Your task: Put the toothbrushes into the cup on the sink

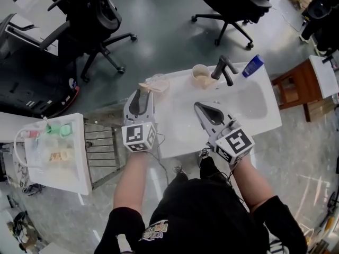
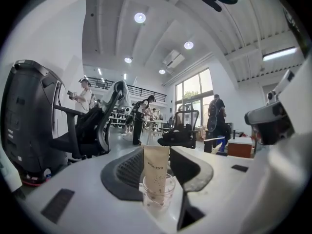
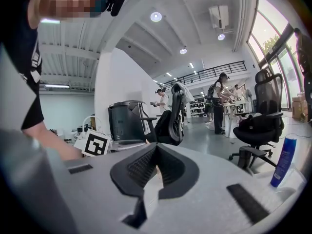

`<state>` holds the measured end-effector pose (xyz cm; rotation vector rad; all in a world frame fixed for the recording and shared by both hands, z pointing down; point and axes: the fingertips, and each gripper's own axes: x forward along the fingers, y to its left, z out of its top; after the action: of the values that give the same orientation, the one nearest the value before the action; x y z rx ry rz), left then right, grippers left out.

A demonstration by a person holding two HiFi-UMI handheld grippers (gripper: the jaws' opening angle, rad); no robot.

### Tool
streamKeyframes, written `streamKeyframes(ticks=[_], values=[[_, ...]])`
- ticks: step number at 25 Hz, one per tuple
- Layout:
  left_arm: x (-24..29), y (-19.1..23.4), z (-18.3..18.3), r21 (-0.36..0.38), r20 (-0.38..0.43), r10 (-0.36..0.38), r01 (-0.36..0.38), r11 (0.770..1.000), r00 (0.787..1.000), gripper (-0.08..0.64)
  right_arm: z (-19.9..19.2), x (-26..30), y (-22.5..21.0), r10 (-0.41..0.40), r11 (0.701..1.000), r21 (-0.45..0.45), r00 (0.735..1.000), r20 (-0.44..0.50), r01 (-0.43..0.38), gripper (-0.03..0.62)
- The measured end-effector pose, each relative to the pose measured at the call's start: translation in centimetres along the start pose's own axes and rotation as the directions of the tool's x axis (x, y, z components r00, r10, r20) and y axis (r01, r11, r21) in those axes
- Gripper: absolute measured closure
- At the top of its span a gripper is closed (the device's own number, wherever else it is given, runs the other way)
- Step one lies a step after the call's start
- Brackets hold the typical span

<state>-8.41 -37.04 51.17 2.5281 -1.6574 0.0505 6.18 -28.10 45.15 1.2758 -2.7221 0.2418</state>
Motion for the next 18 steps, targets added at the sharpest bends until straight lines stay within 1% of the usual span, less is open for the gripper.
streamKeyframes(ticks=[7, 9, 12, 13, 15, 16, 18], values=[[-3.9, -0.6, 3.3, 0.033, 0.054, -0.015, 0.014, 0.999, 0.998, 0.414, 0.8, -0.5, 1.6, -0.028, 1.000, 0.003, 0.999, 0.028, 0.028, 0.586], [-5.0, -1.0, 4.0, 0.050, 0.054, -0.027, 0.024, 0.998, 0.998, 0.414, 1.0, -0.6, 2.3, -0.032, 0.999, 0.001, 0.999, 0.038, 0.032, 0.586], [-7.0, -1.6, 5.0, 0.055, 0.055, -0.056, 0.053, 0.997, 0.997, 0.417, 1.0, -0.7, 3.3, -0.039, 0.999, 0.002, 0.998, 0.043, 0.039, 0.586], [-7.7, -1.9, 5.4, 0.054, 0.057, -0.066, 0.063, 0.997, 0.996, 0.430, 1.0, -0.8, 3.7, -0.044, 0.999, 0.003, 0.998, 0.044, 0.044, 0.586], [-9.3, -2.5, 5.8, 0.049, 0.058, -0.086, 0.083, 0.995, 0.995, 0.505, 1.3, -1.3, 4.4, -0.060, 0.998, 0.008, 0.997, 0.055, 0.059, 0.586], [-10.1, -2.9, 6.0, 0.045, 0.055, -0.100, 0.098, 0.994, 0.993, 0.526, 1.5, -1.5, 4.8, -0.070, 0.998, 0.013, 0.996, 0.061, 0.069, 0.586], [-11.5, -4.0, 6.0, 0.041, 0.040, -0.136, 0.135, 0.990, 0.990, 0.543, 1.6, -2.3, 5.5, -0.090, 0.996, 0.019, 0.993, 0.071, 0.089, 0.586]])
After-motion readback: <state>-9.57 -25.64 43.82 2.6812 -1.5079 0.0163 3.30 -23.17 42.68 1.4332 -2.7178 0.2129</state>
